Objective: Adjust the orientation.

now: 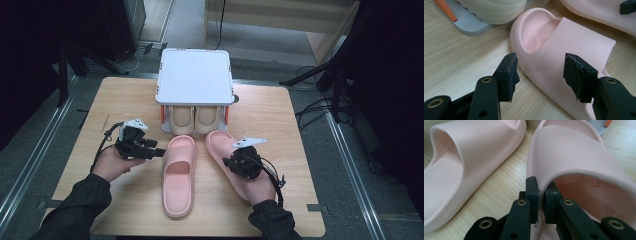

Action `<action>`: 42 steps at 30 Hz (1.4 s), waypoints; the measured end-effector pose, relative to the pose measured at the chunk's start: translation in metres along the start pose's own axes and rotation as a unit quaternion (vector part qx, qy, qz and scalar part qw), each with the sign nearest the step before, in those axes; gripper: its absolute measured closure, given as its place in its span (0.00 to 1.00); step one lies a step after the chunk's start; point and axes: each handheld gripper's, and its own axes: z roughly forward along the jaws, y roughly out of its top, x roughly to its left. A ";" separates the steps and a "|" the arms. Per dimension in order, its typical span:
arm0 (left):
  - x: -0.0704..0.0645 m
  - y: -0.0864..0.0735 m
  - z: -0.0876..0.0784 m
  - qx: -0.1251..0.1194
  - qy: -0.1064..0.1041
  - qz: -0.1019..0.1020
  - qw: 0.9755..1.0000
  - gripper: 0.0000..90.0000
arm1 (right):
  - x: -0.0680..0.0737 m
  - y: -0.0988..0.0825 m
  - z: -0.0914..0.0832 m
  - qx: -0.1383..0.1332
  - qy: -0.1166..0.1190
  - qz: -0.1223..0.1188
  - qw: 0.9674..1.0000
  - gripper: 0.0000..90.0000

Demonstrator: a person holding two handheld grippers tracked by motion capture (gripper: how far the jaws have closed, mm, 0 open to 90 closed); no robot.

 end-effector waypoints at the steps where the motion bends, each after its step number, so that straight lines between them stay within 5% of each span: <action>1: 0.000 0.000 -0.001 -0.001 0.002 0.001 1.000 0.49 | 0.000 0.000 0.002 0.004 0.000 0.001 1.000 0.94; 5: -0.002 -0.003 -0.005 -0.013 0.003 0.006 1.000 0.49 | 0.005 0.000 0.009 0.017 0.004 0.004 1.000 0.94; 13: -0.004 -0.009 -0.008 -0.008 0.004 0.006 1.000 0.49 | 0.022 0.002 0.023 0.027 -0.012 -0.037 0.999 0.93; 27: -0.008 -0.015 -0.006 0.000 0.004 0.011 1.000 0.50 | 0.039 0.005 0.035 0.032 -0.006 -0.054 0.998 0.89; 32: -0.008 -0.015 -0.007 -0.001 0.002 0.010 1.000 0.51 | 0.036 0.007 0.029 0.011 0.018 -0.040 0.999 0.81; 37: -0.005 -0.014 -0.013 -0.016 -0.003 0.004 1.000 0.64 | 0.027 0.007 0.018 0.009 0.058 -0.012 0.998 0.75; 42: -0.004 -0.012 -0.012 -0.008 -0.004 -0.004 1.000 0.68 | 0.028 0.004 0.008 0.005 0.073 -0.012 0.997 0.69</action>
